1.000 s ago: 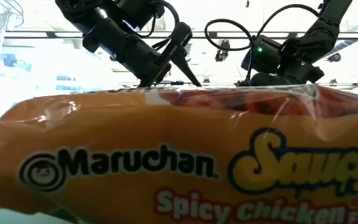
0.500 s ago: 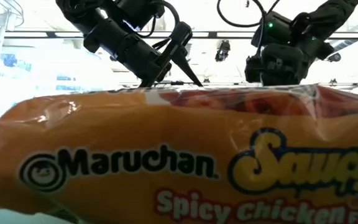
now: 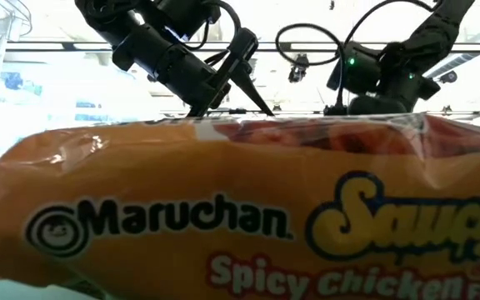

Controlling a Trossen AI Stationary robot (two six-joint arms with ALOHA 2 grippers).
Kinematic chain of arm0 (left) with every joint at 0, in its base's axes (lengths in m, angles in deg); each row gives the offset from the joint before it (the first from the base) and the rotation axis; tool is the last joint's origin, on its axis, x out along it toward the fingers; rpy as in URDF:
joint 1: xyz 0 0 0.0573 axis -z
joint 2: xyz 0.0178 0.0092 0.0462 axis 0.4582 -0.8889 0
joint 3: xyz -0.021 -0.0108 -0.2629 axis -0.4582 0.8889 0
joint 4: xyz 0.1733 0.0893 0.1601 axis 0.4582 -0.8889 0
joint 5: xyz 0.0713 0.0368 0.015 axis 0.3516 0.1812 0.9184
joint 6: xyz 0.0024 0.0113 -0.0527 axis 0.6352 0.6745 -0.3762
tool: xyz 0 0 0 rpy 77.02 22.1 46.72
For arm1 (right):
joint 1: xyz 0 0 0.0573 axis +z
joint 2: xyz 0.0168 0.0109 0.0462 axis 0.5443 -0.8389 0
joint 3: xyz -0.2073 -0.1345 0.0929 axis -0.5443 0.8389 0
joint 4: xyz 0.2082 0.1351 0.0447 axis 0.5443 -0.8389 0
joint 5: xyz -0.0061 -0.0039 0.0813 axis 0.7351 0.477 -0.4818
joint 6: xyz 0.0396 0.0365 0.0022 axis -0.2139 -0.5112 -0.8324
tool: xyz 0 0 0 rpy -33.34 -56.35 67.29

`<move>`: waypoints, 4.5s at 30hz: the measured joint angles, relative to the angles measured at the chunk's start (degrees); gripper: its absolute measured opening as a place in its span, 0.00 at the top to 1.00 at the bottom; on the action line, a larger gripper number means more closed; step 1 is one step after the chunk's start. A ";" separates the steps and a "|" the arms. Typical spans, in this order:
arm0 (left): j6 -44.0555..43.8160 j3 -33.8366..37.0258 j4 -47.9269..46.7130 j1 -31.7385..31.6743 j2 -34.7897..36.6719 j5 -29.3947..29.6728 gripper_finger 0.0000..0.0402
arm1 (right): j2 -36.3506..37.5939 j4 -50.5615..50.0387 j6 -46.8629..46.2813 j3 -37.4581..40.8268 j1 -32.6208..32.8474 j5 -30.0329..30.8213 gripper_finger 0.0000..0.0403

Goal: Sort Maruchan noodles
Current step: Put the middle yellow noodle pack into the bottom transparent bin

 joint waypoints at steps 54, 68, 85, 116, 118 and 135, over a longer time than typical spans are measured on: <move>6.01 -16.05 -11.47 -0.70 -14.19 5.66 0.49 | -12.27 9.72 1.92 -0.10 0.13 2.24 0.71; 12.35 -24.02 -25.55 -0.49 -14.19 4.22 0.75 | -4.27 8.65 1.52 -0.13 0.13 0.26 0.71; 15.31 -25.58 -27.32 -0.44 -11.20 5.93 0.74 | 21.55 -11.94 -2.18 -0.25 0.27 0.78 0.71; -16.17 -48.63 -78.29 37.01 5.71 17.73 0.73 | 23.59 -11.68 -18.33 0.11 2.25 7.36 0.71; -23.07 -53.67 -88.50 40.85 4.36 17.66 0.73 | 23.59 -11.64 -18.54 0.26 2.31 7.34 0.71; -58.58 -45.22 -99.85 59.70 1.79 -1.85 0.73 | 23.57 -11.24 -22.03 3.40 2.64 9.82 0.71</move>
